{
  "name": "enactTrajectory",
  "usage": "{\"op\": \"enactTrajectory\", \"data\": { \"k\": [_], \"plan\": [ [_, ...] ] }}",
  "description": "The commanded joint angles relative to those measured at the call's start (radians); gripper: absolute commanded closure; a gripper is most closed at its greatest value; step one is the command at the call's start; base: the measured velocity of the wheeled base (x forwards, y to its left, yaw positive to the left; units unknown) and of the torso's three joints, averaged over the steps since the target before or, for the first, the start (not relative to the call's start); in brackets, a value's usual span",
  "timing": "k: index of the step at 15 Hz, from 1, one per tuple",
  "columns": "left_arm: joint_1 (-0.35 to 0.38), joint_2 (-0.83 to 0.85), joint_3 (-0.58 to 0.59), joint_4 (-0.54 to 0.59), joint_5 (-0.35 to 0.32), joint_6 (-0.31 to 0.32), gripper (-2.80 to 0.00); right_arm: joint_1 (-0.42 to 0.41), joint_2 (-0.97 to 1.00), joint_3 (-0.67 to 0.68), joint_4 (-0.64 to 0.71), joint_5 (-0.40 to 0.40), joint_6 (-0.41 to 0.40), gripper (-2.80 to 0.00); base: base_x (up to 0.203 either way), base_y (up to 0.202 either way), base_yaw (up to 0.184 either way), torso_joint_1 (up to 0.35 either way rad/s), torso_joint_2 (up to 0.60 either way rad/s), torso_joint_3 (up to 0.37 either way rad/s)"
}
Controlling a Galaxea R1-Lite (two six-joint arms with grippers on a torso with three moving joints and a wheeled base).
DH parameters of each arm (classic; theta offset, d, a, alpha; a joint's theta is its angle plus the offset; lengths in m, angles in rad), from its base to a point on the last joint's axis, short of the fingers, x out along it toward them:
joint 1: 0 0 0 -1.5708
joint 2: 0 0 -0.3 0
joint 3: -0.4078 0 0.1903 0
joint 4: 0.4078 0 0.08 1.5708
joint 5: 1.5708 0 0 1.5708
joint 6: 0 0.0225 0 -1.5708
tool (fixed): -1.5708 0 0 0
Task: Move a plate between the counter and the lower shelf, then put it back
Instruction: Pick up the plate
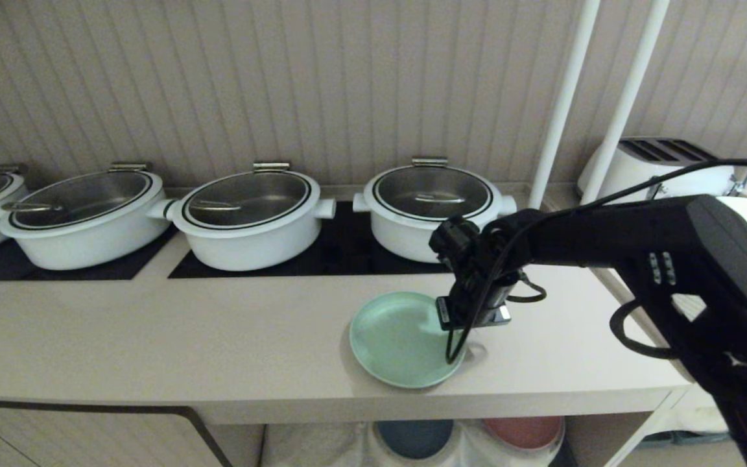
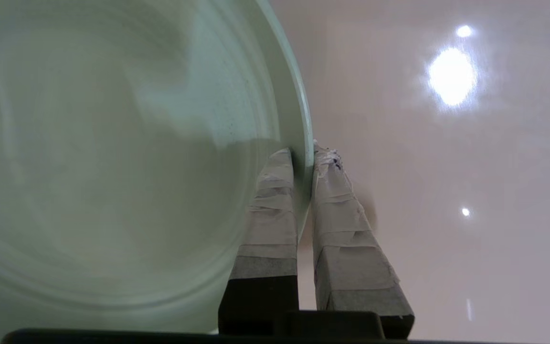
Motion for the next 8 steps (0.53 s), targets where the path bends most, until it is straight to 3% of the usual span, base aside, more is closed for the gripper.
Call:
{"op": "enactTrajectory", "data": {
  "k": [1,8],
  "plan": [
    [0.0,0.0,-0.001,0.0,0.001,-0.001,0.0,-0.002,-0.012,0.0,0.017,-0.002,0.0,0.0,0.0,0.0,0.0,0.0,0.0,0.0],
    [0.0,0.0,0.0,0.0,0.001,-0.001,0.0,-0.025,-0.081,0.007,0.059,-0.001,0.003,0.0,0.0,0.0,0.0,0.0,0.0,0.0]
  ]
}}
